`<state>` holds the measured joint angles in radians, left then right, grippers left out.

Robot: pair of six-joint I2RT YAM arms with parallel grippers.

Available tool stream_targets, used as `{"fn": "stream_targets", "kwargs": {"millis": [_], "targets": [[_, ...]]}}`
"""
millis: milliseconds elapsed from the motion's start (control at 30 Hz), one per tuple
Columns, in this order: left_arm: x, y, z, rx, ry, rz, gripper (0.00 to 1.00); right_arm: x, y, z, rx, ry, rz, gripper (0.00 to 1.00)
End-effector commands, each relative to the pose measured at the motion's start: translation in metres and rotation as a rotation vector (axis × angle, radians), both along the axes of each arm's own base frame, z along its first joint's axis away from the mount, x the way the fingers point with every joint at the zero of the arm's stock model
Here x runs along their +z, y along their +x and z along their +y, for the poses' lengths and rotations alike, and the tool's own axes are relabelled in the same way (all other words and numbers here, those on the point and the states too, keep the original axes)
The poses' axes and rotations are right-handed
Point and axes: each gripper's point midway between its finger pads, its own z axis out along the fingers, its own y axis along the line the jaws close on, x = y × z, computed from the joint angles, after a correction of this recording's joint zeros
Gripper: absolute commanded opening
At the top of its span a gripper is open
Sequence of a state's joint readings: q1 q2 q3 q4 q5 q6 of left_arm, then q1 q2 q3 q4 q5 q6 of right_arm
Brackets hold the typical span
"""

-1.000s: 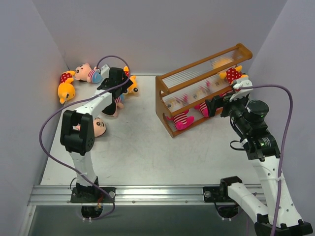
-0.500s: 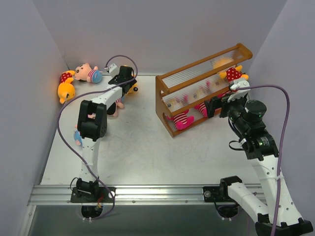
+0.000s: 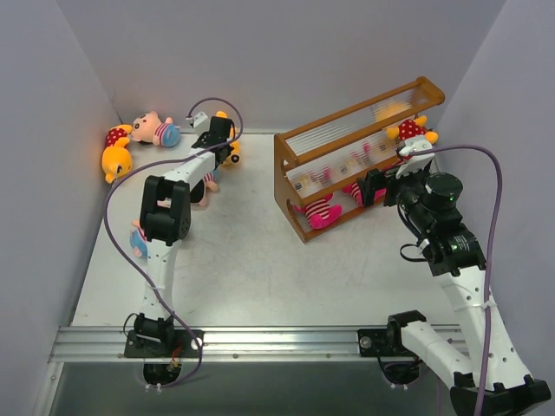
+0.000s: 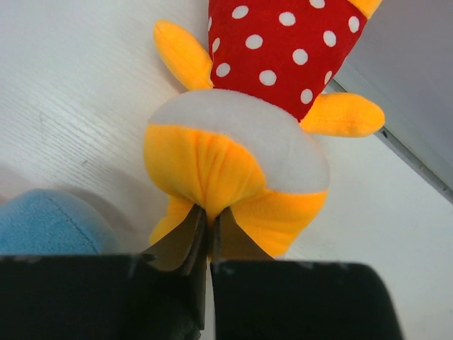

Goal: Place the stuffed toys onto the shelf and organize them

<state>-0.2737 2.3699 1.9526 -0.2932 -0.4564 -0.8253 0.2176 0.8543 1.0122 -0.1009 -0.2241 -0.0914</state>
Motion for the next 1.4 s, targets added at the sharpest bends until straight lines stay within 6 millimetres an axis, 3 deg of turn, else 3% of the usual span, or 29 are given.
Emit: {"fn": "stream_targets", "kwargs": {"millis": [0, 67, 167, 200, 267, 300, 500, 567, 600, 667, 700, 767, 867, 900, 1100, 1233, 1367], "targets": [[0.011, -0.002, 0.006, -0.057, 0.056, 0.009, 0.03, 0.015, 0.004, 0.002, 0.004, 0.004, -0.057, 1.0], [0.021, -0.004, 0.008, -0.083, 0.089, 0.001, 0.02, 0.016, 0.004, 0.002, 0.008, 0.003, -0.058, 0.99], [0.049, -0.012, 0.012, -0.129, 0.147, -0.026, 0.02, 0.018, 0.002, 0.004, 0.02, 0.002, -0.058, 0.99], [0.071, -0.014, 0.014, -0.139, 0.16, -0.056, 0.02, 0.019, 0.002, 0.004, 0.02, 0.0, -0.057, 0.99], [0.084, -0.024, 0.019, -0.182, 0.219, -0.049, 0.02, 0.02, 0.001, 0.005, 0.026, 0.003, -0.059, 1.0], [0.102, -0.031, 0.02, -0.197, 0.236, -0.057, 0.03, 0.02, 0.001, 0.006, 0.032, 0.003, -0.059, 1.0], [0.145, -0.077, 0.027, -0.357, 0.349, -0.006, 0.02, 0.027, -0.003, 0.012, 0.069, 0.0, -0.063, 0.99], [0.145, -0.095, 0.029, -0.413, 0.379, 0.031, 0.02, 0.029, -0.005, 0.015, 0.086, -0.005, -0.059, 0.99], [0.158, -0.109, 0.03, -0.435, 0.389, 0.03, 0.02, 0.028, -0.005, 0.016, 0.091, -0.01, -0.055, 0.99], [0.156, -0.129, 0.033, -0.501, 0.421, 0.066, 0.02, 0.032, -0.01, 0.021, 0.127, -0.011, -0.055, 0.99], [0.168, -0.145, 0.035, -0.526, 0.429, 0.065, 0.02, 0.032, -0.01, 0.023, 0.14, -0.012, -0.053, 0.99], [0.172, -0.164, 0.033, -0.602, 0.444, 0.085, 0.03, 0.031, -0.012, 0.03, 0.176, -0.015, -0.043, 0.99], [0.186, -0.213, 0.034, -0.7, 0.436, 0.108, 0.02, 0.024, -0.017, 0.042, 0.247, -0.04, -0.021, 0.99], [0.177, -0.226, 0.032, -0.731, 0.43, 0.134, 0.02, 0.021, -0.02, 0.05, 0.277, -0.046, -0.014, 1.0], [0.18, -0.306, 0.015, -0.954, 0.381, 0.113, 0.02, 0.0, -0.037, 0.097, 0.446, -0.103, 0.042, 1.0], [0.178, -0.35, 0.001, -1.103, 0.318, 0.091, 0.02, -0.017, -0.059, 0.146, 0.594, -0.164, 0.073, 0.99], [0.181, -0.382, -0.006, -1.212, 0.301, 0.06, 0.02, -0.026, -0.068, 0.176, 0.679, -0.198, 0.076, 1.0]]}}
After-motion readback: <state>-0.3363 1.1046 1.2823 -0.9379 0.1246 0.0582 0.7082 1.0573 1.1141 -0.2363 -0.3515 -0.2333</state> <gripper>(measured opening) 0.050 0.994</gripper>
